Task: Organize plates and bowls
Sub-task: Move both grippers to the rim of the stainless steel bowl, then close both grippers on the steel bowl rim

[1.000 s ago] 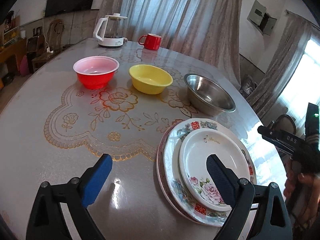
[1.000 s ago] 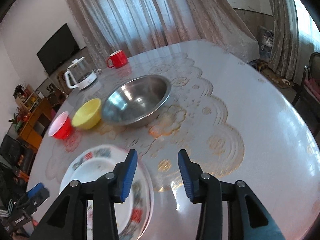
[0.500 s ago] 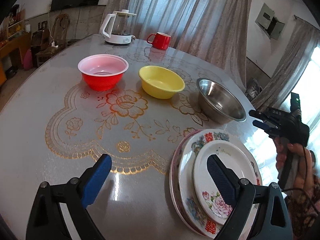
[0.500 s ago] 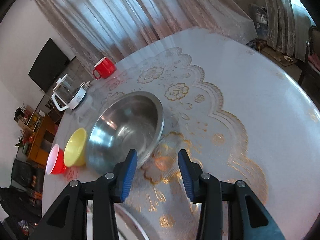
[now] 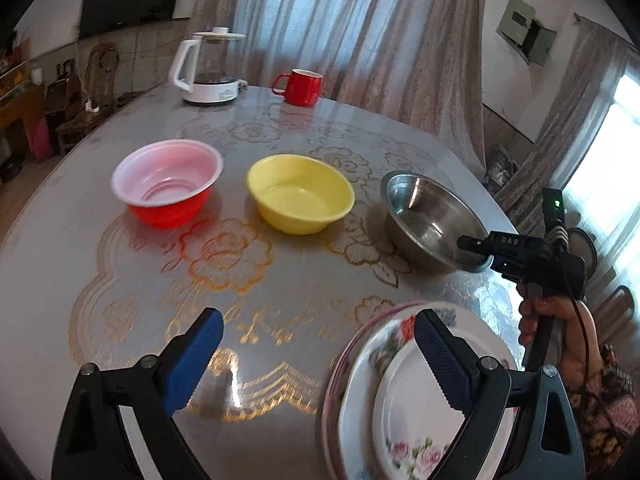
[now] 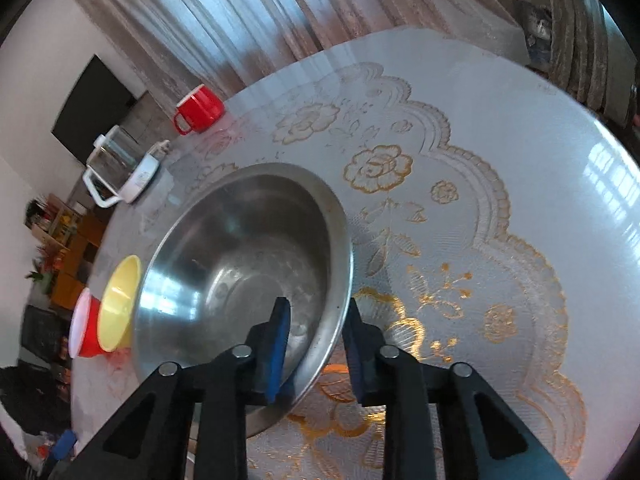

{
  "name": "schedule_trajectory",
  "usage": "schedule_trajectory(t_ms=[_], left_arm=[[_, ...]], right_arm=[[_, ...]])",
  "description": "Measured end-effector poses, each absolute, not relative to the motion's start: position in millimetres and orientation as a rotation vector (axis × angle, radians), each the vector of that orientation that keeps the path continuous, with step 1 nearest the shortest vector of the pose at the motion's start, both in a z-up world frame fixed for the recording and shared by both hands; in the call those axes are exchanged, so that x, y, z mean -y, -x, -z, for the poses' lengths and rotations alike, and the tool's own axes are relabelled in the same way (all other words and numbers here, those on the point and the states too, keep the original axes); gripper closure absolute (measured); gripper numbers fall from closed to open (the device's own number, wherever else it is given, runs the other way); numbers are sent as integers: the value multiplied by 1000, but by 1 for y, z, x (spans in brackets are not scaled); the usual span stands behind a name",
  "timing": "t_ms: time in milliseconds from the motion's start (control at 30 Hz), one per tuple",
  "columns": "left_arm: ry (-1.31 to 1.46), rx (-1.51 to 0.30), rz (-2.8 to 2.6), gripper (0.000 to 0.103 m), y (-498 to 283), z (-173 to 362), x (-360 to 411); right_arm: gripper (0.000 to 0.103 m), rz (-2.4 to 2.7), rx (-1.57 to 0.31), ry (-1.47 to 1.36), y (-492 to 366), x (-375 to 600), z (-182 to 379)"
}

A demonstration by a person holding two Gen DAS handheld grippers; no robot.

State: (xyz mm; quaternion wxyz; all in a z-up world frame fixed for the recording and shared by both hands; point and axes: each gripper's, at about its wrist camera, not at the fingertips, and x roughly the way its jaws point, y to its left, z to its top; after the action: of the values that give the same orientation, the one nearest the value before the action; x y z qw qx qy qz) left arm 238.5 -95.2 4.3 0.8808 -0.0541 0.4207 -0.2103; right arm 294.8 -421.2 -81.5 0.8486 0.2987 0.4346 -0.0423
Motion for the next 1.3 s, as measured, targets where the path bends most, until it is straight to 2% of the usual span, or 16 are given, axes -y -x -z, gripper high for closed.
schedule_trajectory(t_ms=[67,733,1133,1167,1200,1233,1267,1300], left_arm=[[114,-888,454,6,-248,-6,103],[-17,-863,612,6,-302,-27,183],[-45,-926,638,8,-331,-2,224],[-58,-924,641,14,-331,0,227],[-78,-921,647,27,-330,2,231],[-98,-923,650,36,-330,5,233],[-122,-930,653,52,-330,7,237],[-145,-935,653,64,-330,10,239]], right_arm=[[84,74,-910,-624,-293,420,81],[85,77,-810,-511,-248,407,79],[84,101,-788,-455,-244,405,82],[84,102,-790,-455,-244,405,82],[84,102,-793,-458,-244,406,82],[84,102,-797,-464,-245,406,83],[84,104,-801,-469,-246,406,84],[84,104,-804,-475,-246,408,84]])
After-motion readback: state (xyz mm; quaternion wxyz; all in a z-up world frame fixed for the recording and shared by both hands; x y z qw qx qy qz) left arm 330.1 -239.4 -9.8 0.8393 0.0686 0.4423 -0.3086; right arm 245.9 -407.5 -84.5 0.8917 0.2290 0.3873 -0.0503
